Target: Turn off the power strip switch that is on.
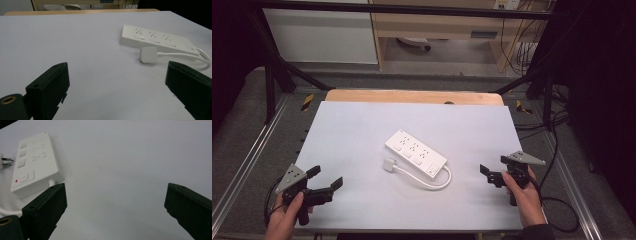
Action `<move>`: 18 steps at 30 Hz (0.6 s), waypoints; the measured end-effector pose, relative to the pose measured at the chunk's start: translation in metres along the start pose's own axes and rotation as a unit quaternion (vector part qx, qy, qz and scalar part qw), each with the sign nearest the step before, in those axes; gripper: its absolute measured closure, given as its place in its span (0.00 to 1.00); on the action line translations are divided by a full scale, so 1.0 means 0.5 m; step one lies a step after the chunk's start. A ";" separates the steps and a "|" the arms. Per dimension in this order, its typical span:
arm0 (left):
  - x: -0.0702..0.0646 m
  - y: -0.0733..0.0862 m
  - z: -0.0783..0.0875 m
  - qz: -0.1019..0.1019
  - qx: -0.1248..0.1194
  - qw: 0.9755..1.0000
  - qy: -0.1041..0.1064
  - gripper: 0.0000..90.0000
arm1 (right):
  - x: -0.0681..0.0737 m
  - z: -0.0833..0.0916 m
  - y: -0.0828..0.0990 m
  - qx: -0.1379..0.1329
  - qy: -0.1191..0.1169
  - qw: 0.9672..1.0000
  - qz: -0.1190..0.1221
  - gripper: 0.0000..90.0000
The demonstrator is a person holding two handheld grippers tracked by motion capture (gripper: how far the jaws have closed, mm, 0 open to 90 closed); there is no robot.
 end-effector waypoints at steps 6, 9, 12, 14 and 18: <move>-0.001 0.002 -0.001 -0.002 0.004 1.000 0.002 0.06 | 0.004 -0.010 0.012 0.003 -0.001 1.000 0.000 0.05; -0.002 0.004 -0.002 -0.003 0.007 1.000 0.002 0.06 | 0.009 -0.019 0.022 0.005 -0.003 1.000 0.004 0.05; -0.003 0.004 -0.003 -0.004 0.008 1.000 0.002 0.06 | 0.021 -0.032 0.034 0.016 -0.011 1.000 0.013 0.05; -0.003 0.005 -0.003 -0.007 0.010 1.000 0.003 0.06 | 0.033 -0.041 0.041 0.026 -0.018 0.999 0.021 0.04; -0.005 0.006 -0.005 -0.006 0.011 1.000 0.003 0.06 | 0.048 -0.059 0.043 0.031 -0.022 0.999 0.035 0.04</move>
Point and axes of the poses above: each handheld gripper's, and its own axes: z roughly backward along the jaws, y roughly out of its underside, x roughly to its left, the point moved 9 cm from there along -z, roughly forward along the jaws, and after that the axes turned 9 degrees about -x, right-handed, at the moved point
